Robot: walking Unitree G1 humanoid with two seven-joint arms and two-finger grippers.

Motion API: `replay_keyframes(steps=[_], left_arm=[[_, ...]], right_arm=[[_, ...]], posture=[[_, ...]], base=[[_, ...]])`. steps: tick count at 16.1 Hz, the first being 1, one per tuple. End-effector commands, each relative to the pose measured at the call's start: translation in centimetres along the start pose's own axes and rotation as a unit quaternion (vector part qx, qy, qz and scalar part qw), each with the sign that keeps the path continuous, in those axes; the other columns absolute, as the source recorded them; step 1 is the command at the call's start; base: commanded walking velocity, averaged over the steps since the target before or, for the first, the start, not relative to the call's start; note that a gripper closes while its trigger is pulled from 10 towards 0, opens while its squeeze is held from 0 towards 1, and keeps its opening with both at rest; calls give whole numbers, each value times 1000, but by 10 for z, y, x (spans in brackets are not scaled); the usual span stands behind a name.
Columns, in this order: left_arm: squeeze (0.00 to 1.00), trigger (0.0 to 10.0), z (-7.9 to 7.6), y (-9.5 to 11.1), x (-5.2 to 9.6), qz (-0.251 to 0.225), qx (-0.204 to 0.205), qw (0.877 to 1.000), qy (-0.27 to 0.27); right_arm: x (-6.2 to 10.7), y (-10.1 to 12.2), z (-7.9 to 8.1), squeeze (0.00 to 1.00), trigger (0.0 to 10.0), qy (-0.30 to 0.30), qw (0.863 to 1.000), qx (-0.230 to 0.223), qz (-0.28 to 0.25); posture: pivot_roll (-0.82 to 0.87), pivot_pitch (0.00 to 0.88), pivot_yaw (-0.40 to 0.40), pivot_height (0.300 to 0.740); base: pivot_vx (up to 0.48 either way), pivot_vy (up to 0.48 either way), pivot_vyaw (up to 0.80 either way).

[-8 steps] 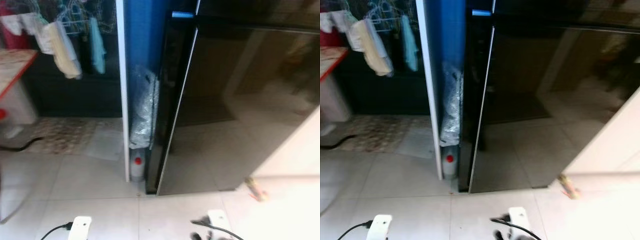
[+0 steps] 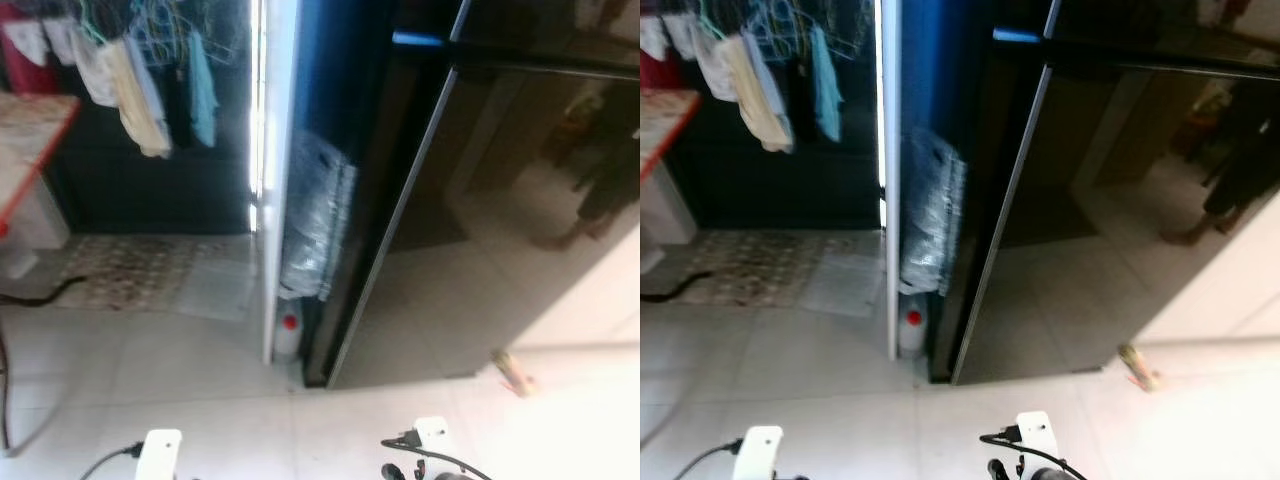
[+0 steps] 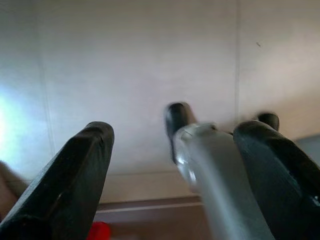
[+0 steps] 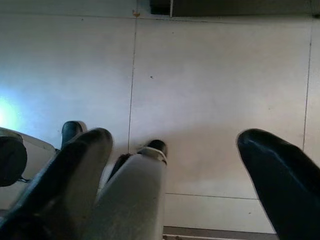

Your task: Restocking fridge

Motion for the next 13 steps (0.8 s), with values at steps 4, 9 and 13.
replay_keyframes(steps=[4,9,13], left_arm=[[0,10000,-6,0,-1,4,4,1000,-5],[0,10000,-4,1,-1,0,6,1000,-1],[0,10000,-7,1,-1,0,8,1000,-3]], right_arm=[[2,-3,-5,0,10000,-5,1000,-3,2],[1,-1,-5,0,10000,-10,1000,-1,-1],[2,-1,-7,0,10000,-10,1000,1,-2]], posture=[[-43,0,-89,740],[-36,0,-86,740],[-34,0,-97,740]], base=[[0,317,0],[0,320,0],[0,318,0]])
Point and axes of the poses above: a point about 5 cm out from each wrist's last joint towards the gripper, its own x axis pointing back from the gripper into the wrist, its own y axis along the axis of the wrist's last joint, z = x × y, the point moved 3 cm from there along -x, pointing out of the wrist towards the gripper, and after that the axes turned 5 degrees about x, right-handed, at the moved point
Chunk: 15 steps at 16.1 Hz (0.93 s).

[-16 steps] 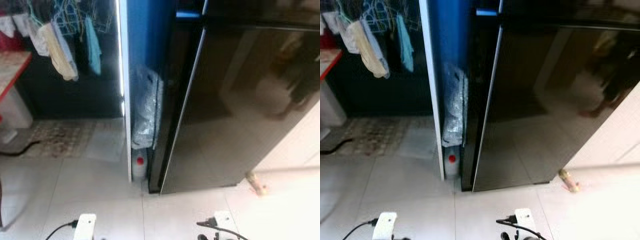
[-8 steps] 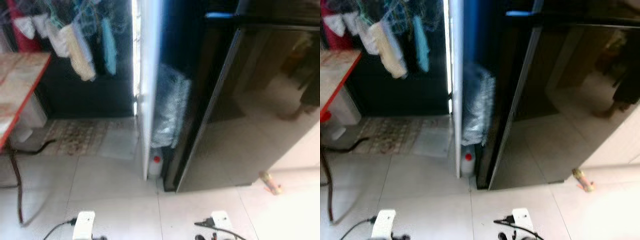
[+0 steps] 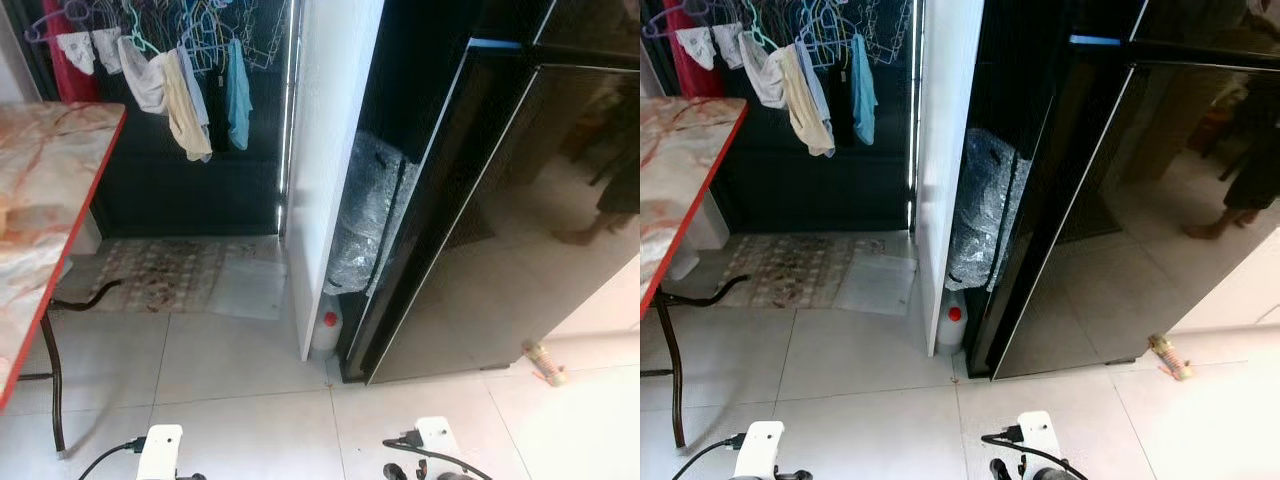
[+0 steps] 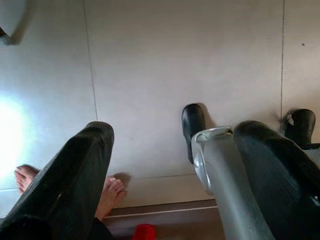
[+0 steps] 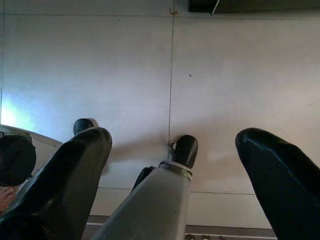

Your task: Restocking fridge

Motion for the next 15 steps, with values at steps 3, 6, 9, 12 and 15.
replay_keyframes(steps=[3,6,9,12,15], left_arm=[[0,10000,-6,-2,-1,4,9,1000,-4],[0,10000,-6,-2,-1,4,10,1000,-5],[0,10000,-6,0,-1,4,3,1000,-3],[0,10000,-5,3,-1,-2,3,1000,1],[0,10000,-6,4,-1,-3,4,1000,1]], right_arm=[[2,1,-8,0,10000,-9,1000,5,-4],[2,2,-8,0,10000,-9,1000,9,-3],[2,4,-8,0,10000,-7,1000,12,-4],[2,7,-9,0,10000,-3,1000,27,-5],[2,8,-10,0,10000,-5,999,45,-3]], posture=[[-34,0,-104,740],[-35,0,-105,740],[-33,0,-103,740],[-25,0,-104,740],[-22,0,-106,740]], base=[[0,319,0],[0,319,0],[0,85,0],[0,0,0],[0,0,692]])
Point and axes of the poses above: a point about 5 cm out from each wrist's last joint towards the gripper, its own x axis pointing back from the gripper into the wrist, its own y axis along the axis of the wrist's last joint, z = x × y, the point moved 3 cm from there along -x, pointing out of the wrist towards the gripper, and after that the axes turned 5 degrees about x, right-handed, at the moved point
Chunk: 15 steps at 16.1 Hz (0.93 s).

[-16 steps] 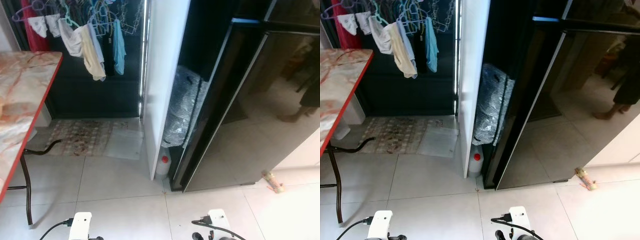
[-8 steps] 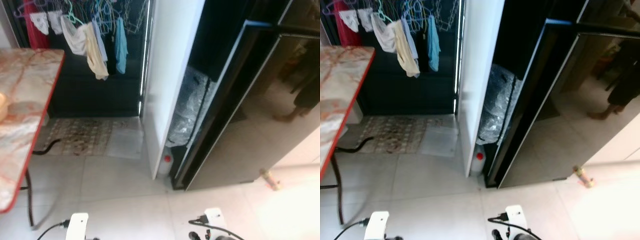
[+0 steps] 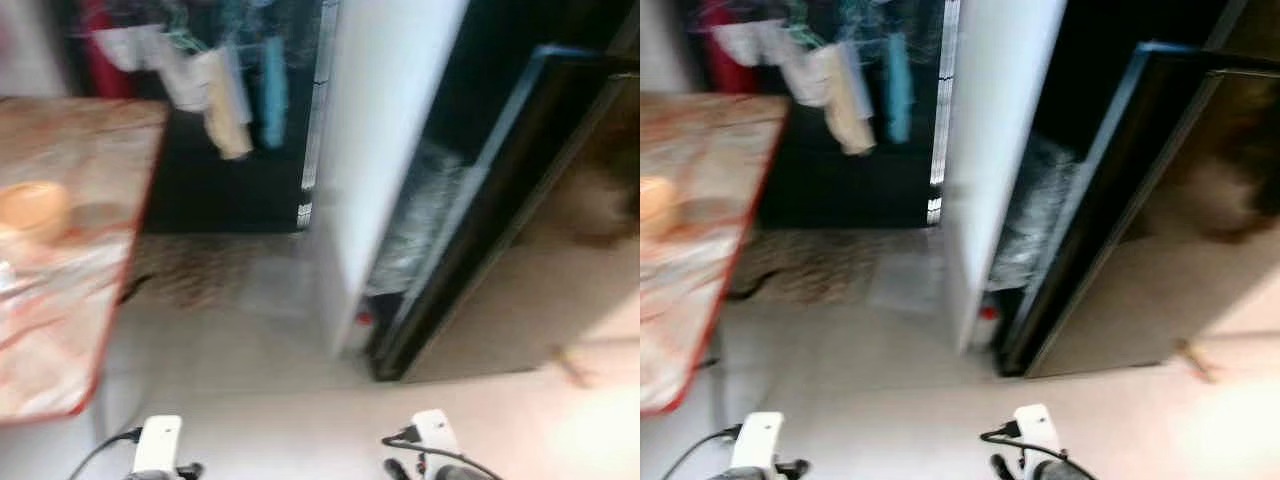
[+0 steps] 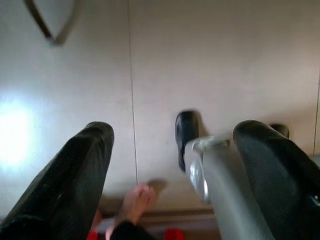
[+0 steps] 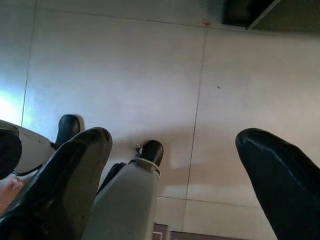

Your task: Restocking fridge

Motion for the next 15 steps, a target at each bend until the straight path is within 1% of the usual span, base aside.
replay_keyframes(steps=[1,15], left_arm=[[0,10000,0,-7,0,13,5,1000,0],[0,10000,-3,-8,0,9,-1,1000,-3]], right_arm=[[0,1,-2,0,10000,-2,1000,4,0],[1,-2,-3,0,10000,0,1000,17,8]], posture=[[-22,0,-106,740],[-21,0,-113,740]], base=[[0,0,800],[0,0,800]])
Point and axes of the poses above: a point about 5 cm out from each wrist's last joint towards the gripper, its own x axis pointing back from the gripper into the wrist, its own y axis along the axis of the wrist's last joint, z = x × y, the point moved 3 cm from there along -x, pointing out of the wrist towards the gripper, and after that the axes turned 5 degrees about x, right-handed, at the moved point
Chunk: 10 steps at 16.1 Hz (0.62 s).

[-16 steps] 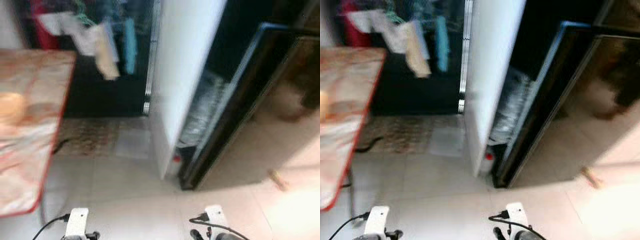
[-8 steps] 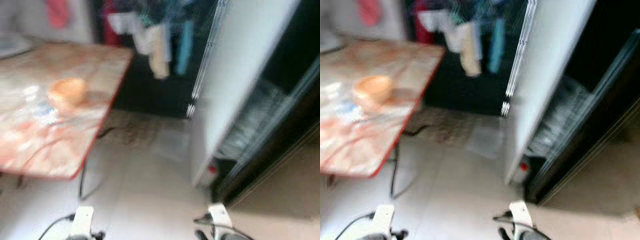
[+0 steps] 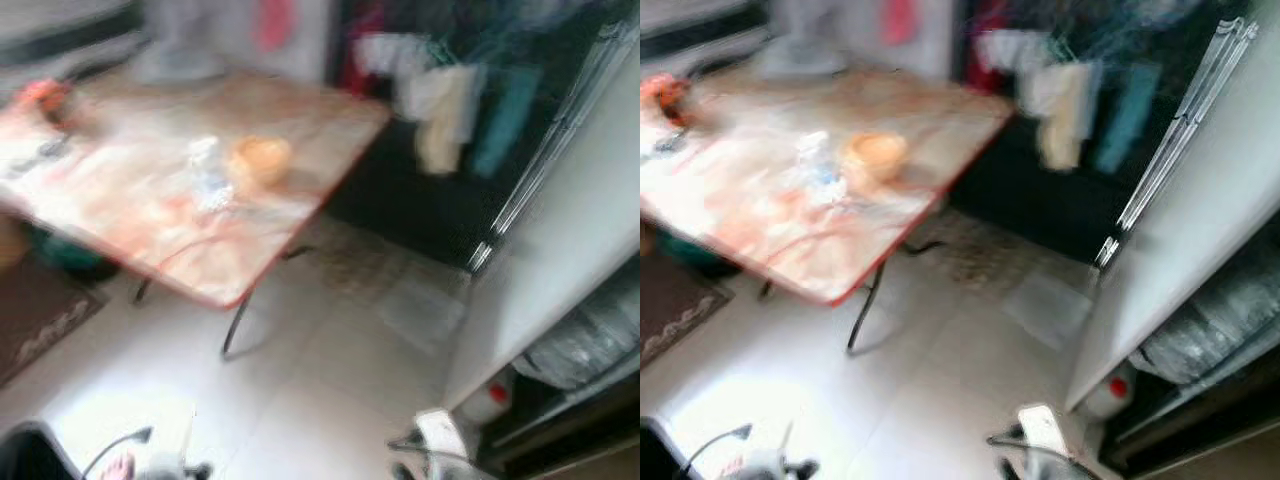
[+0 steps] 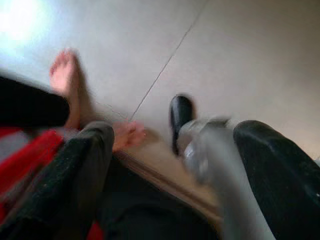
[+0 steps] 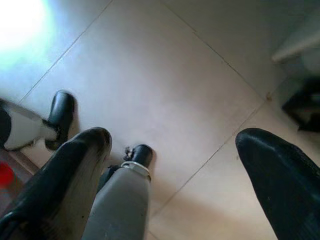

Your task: Restocking fridge

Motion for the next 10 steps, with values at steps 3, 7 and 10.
replay_keyframes(steps=[3,7,10], left_arm=[[0,10000,-7,6,-1,-27,2,1000,-4],[0,10000,-4,18,2,-99,12,995,21],[0,10000,-1,30,8,-176,37,982,51]], right_arm=[[3,-11,-8,0,10000,-10,1000,1,13],[3,-13,-8,0,10000,-13,1000,-7,11],[4,-13,-9,0,10000,-16,1000,-8,11]], posture=[[-19,0,-114,740],[-14,0,-116,740],[-20,0,-117,740]], base=[[0,0,777],[0,0,0],[0,0,0]])
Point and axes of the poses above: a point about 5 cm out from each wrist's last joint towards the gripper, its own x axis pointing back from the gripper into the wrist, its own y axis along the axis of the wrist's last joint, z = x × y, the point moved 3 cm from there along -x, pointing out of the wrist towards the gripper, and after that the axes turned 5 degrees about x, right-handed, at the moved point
